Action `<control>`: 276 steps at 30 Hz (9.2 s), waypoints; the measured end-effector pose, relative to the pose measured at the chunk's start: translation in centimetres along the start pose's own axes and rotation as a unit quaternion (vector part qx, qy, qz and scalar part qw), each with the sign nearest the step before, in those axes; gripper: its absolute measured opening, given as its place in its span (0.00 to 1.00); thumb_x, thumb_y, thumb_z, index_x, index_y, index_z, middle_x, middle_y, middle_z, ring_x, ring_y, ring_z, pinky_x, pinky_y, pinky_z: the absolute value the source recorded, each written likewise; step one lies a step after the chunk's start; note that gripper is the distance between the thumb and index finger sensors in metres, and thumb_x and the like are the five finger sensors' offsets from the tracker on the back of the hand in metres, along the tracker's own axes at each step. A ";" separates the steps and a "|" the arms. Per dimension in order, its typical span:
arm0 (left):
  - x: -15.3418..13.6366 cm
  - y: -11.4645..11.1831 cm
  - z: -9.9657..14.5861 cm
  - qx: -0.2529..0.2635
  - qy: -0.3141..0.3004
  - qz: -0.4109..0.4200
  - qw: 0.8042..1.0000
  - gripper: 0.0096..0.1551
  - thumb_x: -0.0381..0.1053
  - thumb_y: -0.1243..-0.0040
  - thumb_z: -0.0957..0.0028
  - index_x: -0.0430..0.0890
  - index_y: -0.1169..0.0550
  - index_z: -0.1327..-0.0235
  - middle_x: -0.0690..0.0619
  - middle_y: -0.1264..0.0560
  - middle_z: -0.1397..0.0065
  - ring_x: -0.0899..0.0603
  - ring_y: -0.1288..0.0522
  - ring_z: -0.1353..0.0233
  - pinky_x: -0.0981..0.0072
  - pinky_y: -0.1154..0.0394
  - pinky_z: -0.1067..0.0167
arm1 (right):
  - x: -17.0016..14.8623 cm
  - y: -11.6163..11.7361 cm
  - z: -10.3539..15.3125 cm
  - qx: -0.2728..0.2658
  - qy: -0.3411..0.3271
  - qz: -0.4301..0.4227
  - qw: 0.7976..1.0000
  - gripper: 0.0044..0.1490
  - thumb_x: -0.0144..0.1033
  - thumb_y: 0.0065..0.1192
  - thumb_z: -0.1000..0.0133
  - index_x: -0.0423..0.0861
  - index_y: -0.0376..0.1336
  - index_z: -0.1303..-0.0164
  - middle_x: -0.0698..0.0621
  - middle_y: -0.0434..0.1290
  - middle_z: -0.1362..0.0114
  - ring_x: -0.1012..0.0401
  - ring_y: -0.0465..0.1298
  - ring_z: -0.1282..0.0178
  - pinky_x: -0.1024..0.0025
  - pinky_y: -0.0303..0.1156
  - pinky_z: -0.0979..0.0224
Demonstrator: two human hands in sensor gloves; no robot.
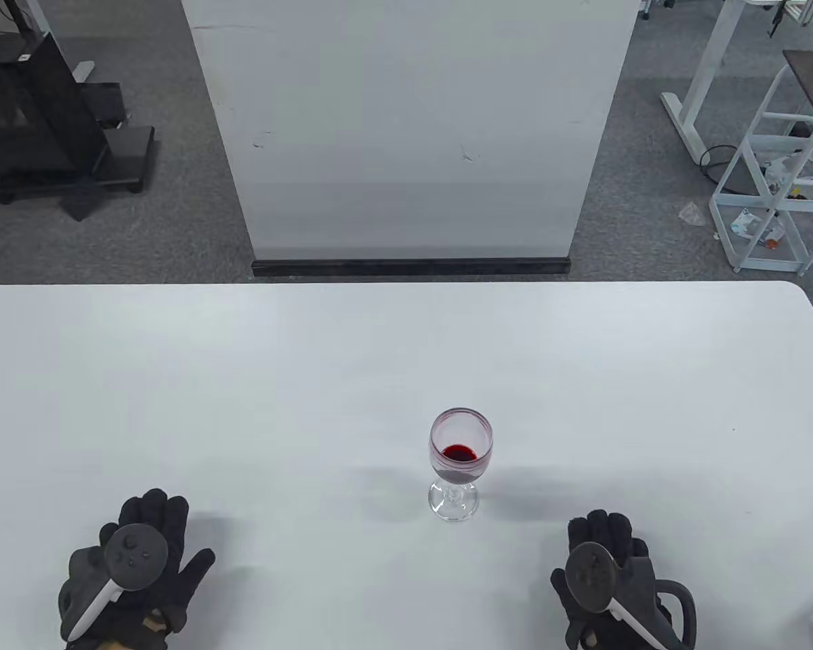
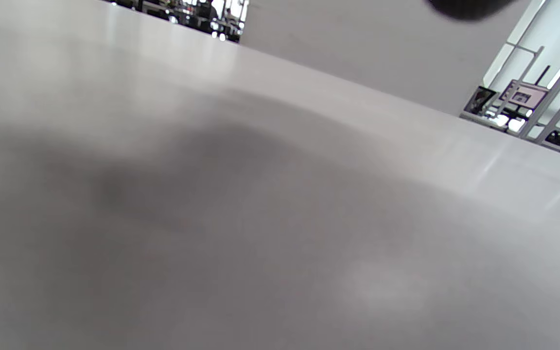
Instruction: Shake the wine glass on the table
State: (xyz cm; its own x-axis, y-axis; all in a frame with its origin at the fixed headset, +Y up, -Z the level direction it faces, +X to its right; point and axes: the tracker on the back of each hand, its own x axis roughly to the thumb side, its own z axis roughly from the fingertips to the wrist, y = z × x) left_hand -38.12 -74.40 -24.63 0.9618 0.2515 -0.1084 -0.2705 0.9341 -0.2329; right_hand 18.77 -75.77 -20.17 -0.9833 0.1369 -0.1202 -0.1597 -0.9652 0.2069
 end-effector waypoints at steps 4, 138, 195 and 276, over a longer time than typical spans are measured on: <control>0.0 0.0 0.0 0.000 0.000 0.000 1.000 0.48 0.73 0.59 0.54 0.62 0.62 0.27 0.59 0.73 0.18 0.46 0.77 0.20 0.50 0.78 0.27 | 0.0 0.0 0.0 0.001 0.000 -0.001 1.000 0.48 0.57 0.53 0.44 0.49 0.40 0.21 0.48 0.37 0.14 0.48 0.34 0.16 0.47 0.40 0.17; 0.4 -0.2 -0.2 -0.014 -0.014 0.001 1.000 0.48 0.73 0.60 0.54 0.61 0.62 0.27 0.59 0.73 0.18 0.45 0.77 0.20 0.50 0.77 0.27 | 9.8 1.7 -10.9 0.118 -0.011 -0.525 0.843 0.34 0.46 0.62 0.42 0.47 0.57 0.28 0.44 0.58 0.20 0.51 0.71 0.39 0.59 0.72 0.42; 0.4 -0.6 -0.5 -0.023 -0.013 -0.001 1.000 0.48 0.73 0.59 0.54 0.61 0.62 0.27 0.59 0.73 0.19 0.45 0.77 0.20 0.50 0.78 0.27 | 9.8 1.0 -10.3 0.104 -0.002 -0.498 0.861 0.34 0.47 0.61 0.42 0.45 0.57 0.28 0.44 0.57 0.20 0.51 0.70 0.39 0.58 0.72 0.42; 0.4 -0.4 -0.3 -0.015 -0.010 -0.001 1.000 0.48 0.73 0.59 0.54 0.61 0.62 0.27 0.59 0.73 0.19 0.45 0.77 0.20 0.50 0.78 0.27 | 9.8 1.5 -10.2 0.103 0.008 -0.488 0.867 0.37 0.47 0.60 0.42 0.48 0.53 0.25 0.47 0.51 0.17 0.55 0.68 0.36 0.58 0.70 0.39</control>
State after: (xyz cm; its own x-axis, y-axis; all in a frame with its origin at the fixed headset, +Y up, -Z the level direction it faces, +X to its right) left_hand -37.69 -74.75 -24.91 0.9629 0.2547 -0.0890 -0.2693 0.9268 -0.2615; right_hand 9.79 -78.17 -30.97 -0.3698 0.8609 -0.3493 -0.9287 -0.3310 0.1675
